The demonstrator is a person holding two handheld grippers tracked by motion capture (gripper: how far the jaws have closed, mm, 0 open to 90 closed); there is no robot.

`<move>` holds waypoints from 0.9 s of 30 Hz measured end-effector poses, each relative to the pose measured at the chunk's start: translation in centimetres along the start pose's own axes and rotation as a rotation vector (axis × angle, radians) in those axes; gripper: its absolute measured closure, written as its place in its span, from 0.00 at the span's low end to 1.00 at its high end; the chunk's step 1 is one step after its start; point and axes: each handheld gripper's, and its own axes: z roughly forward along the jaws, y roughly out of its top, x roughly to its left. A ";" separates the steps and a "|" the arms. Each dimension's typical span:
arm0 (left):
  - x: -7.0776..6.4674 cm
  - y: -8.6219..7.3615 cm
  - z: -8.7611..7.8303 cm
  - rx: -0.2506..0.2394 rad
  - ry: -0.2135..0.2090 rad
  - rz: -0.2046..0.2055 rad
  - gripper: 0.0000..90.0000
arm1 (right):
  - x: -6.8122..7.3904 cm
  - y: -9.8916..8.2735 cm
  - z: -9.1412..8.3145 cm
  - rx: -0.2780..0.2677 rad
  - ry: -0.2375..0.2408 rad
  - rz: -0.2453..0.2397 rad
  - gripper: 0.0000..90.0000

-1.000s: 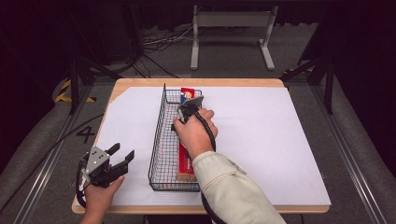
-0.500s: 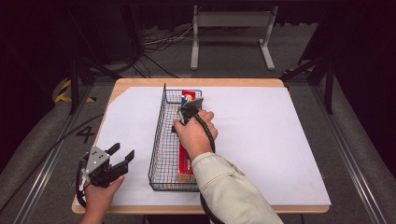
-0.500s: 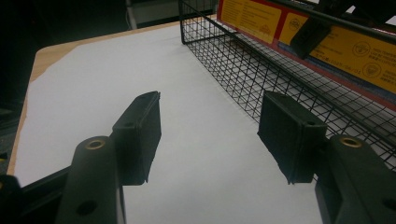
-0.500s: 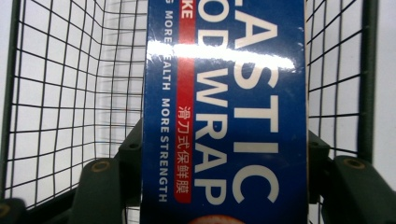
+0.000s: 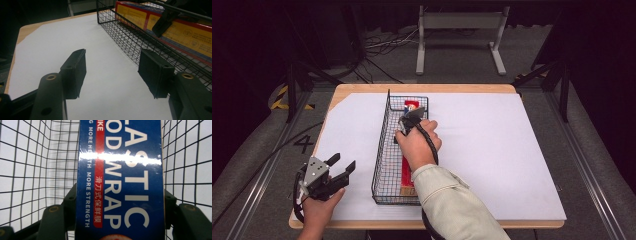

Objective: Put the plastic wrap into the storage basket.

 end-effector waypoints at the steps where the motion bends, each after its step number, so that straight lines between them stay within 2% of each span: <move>1: 0.0 0.0 0.0 0.001 0.000 0.000 0.44 | 0.1 0.0 0.0 -0.001 -0.009 -0.003 0.43; 6: 0.0 0.0 0.0 0.000 0.000 0.001 0.44 | 0.4 0.0 0.3 -0.003 -0.040 -0.004 0.43; 12: 0.0 0.0 0.0 0.002 -0.001 0.000 0.44 | 0.6 0.1 0.6 -0.015 -0.052 -0.020 0.43; 19: 0.0 0.0 0.0 0.000 0.000 0.000 0.44 | 0.6 0.1 0.6 -0.003 -0.050 -0.028 0.42; 24: 0.0 0.0 -0.1 -0.001 0.002 0.002 0.44 | 0.4 0.1 0.6 0.011 -0.017 -0.020 0.39; 27: 0.0 0.0 0.0 0.000 0.002 0.001 0.44 | 0.5 0.1 0.5 0.006 -0.020 -0.018 0.40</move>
